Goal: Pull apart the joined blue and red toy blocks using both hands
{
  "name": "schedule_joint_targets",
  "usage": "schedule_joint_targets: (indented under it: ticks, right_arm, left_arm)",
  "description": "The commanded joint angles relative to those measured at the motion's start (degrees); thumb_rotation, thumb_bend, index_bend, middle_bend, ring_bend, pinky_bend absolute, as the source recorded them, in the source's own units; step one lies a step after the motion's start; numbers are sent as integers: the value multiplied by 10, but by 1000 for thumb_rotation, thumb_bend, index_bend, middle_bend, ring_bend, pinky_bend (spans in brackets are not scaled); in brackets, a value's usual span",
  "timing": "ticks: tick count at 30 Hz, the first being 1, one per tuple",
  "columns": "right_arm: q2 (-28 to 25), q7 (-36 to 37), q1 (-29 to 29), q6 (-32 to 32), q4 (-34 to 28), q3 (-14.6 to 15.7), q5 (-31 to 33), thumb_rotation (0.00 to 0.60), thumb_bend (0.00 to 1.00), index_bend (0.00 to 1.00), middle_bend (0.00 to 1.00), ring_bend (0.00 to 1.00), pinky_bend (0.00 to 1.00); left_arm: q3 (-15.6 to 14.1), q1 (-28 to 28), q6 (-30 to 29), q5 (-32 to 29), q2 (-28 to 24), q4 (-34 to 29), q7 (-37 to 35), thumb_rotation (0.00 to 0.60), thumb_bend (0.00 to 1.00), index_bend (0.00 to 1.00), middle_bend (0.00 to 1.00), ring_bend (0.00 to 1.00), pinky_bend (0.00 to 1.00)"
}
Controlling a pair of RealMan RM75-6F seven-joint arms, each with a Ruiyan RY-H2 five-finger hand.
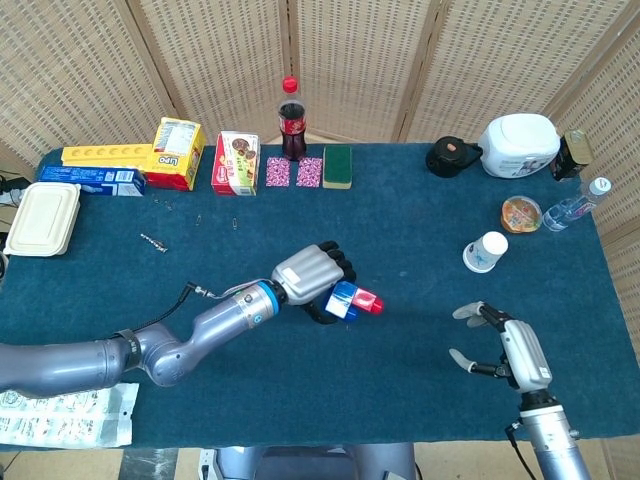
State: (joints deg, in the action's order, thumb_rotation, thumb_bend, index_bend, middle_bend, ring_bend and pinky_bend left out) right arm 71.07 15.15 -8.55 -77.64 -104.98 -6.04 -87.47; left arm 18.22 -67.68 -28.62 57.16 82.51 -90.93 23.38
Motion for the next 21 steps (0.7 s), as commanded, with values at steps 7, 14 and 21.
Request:
schedule_joint_targets:
  ticks: [7, 14, 21]
  right_arm:
    - [39, -98, -23, 18, -25, -7, 25, 600, 251, 344, 376, 440, 377]
    - [55, -176, -44, 39, -42, -20, 66, 600, 251, 330, 373, 440, 377]
    - [74, -253, -64, 44, -53, -36, 103, 600, 251, 326, 373, 439, 375]
  left_arm:
    - [-7, -43, 2, 19, 43, 43, -25, 422, 283, 457, 332, 233, 149]
    - [-15, -64, -22, 14, 68, 58, -21, 423, 283, 457, 331, 233, 149]
    - [-25, -79, -38, 1, 81, 61, -16, 419, 283, 457, 331, 233, 149]
